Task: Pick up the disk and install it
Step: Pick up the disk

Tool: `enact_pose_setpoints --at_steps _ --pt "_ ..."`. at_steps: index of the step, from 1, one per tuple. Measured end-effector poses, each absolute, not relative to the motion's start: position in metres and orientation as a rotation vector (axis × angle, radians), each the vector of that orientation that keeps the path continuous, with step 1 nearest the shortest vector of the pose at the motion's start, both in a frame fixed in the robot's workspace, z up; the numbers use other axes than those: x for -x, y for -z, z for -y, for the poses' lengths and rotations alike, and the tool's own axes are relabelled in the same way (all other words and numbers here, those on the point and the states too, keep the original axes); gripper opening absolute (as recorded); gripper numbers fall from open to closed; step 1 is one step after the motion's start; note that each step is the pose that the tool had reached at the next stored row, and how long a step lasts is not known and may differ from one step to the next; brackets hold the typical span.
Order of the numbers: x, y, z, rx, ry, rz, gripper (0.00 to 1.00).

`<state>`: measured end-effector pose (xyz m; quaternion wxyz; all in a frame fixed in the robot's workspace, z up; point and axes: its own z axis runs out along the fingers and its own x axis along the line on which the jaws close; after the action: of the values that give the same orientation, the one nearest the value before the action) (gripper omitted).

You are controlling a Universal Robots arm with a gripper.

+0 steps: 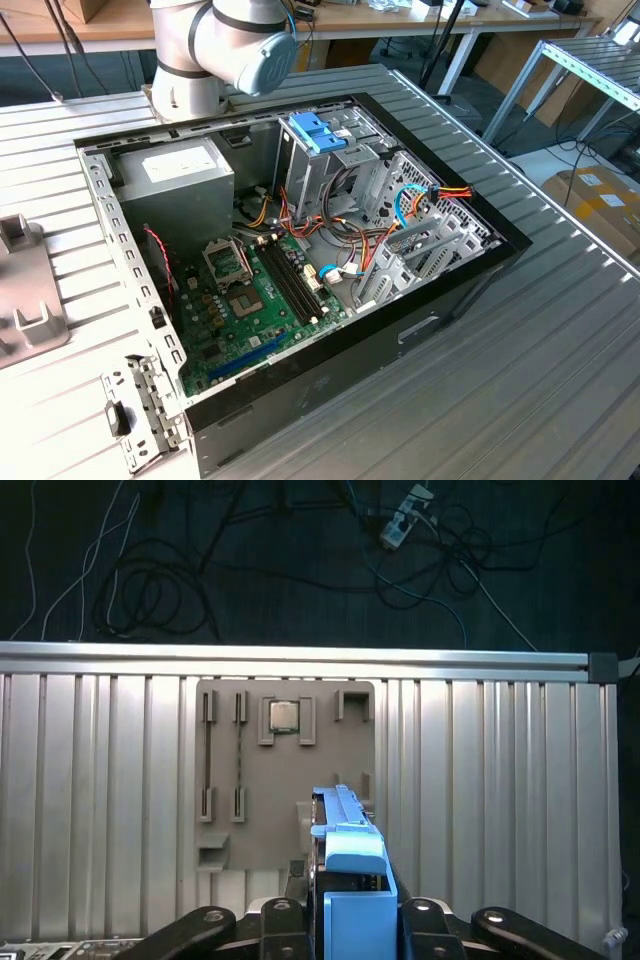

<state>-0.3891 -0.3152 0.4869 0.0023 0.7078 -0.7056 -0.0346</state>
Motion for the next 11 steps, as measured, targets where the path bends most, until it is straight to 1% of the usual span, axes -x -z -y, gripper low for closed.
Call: enact_pose_setpoints --at_steps 11 --pt "0.377 -0.487 0.315 -2.220 0.109 2.213 0.37"
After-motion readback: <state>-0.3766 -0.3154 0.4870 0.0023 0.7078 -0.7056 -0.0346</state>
